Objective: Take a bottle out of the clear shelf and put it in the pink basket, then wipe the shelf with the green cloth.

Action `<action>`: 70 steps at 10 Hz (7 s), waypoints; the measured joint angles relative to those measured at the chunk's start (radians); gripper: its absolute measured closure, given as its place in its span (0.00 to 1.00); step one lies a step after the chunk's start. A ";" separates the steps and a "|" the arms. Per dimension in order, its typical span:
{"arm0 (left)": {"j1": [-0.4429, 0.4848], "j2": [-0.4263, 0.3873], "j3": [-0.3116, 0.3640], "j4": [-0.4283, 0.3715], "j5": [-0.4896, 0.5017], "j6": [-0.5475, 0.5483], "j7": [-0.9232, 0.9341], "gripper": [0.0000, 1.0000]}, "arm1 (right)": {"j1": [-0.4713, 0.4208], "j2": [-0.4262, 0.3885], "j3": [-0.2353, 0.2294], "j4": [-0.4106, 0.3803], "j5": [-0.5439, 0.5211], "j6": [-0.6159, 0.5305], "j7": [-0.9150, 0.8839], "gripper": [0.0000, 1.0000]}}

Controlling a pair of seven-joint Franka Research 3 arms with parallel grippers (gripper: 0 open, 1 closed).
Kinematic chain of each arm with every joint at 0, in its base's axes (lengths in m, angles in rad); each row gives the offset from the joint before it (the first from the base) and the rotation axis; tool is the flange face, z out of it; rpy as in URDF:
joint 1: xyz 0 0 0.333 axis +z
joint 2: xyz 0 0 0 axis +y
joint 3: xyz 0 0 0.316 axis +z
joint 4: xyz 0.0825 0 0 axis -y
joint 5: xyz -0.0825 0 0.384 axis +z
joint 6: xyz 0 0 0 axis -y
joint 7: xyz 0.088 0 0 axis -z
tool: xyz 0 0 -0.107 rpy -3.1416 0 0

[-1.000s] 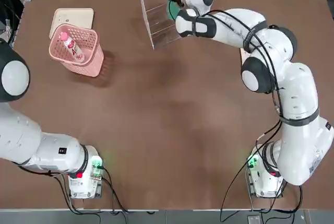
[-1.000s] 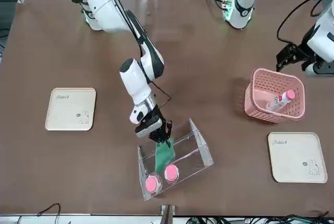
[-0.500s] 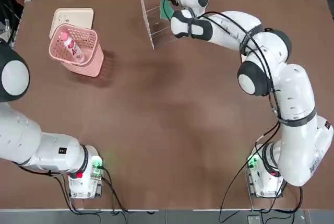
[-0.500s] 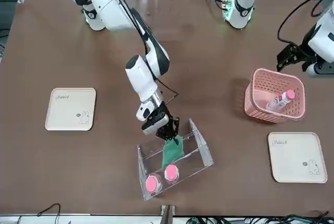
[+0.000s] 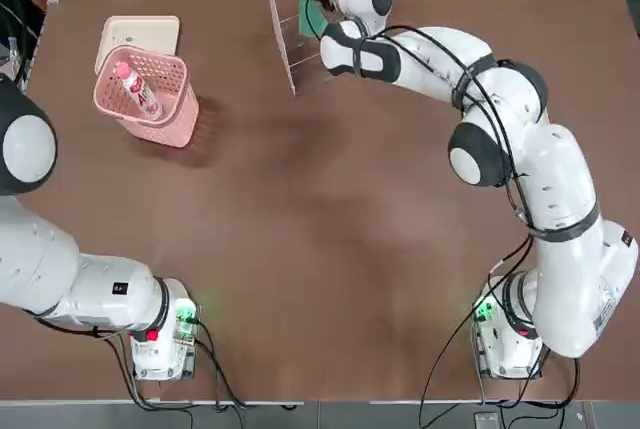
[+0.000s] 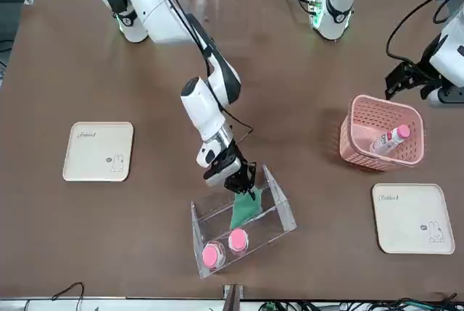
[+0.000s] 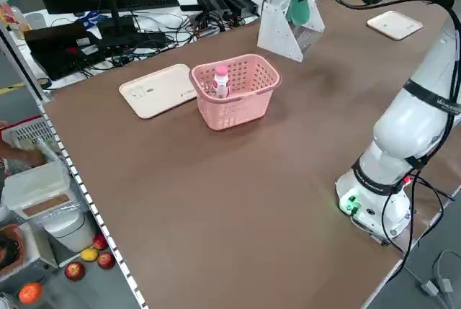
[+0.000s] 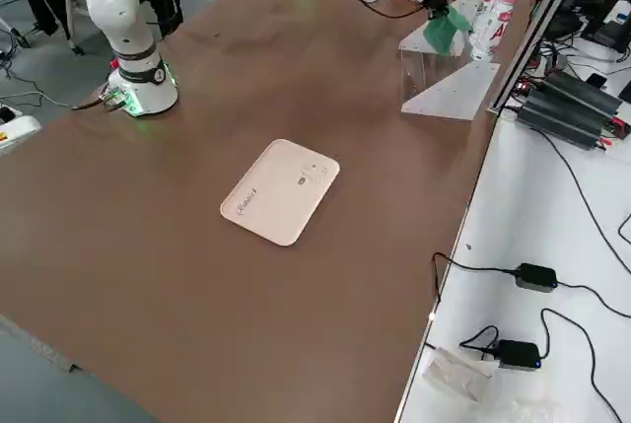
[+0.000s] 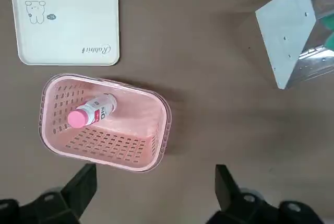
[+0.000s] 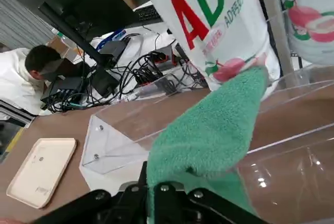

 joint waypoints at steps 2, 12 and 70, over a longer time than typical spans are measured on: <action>0.000 0.000 0.000 0.000 0.000 0.000 0.000 0.00 | -0.002 0.001 -0.004 0.011 0.000 0.000 0.011 0.96; 0.000 0.000 -0.001 0.000 0.000 0.000 0.000 0.00 | -0.130 0.002 -0.019 -0.046 -0.070 -0.003 -0.339 0.96; 0.011 0.004 0.012 0.003 -0.063 0.000 0.000 0.00 | -0.018 -0.065 0.056 -0.371 -0.009 0.293 -0.396 0.96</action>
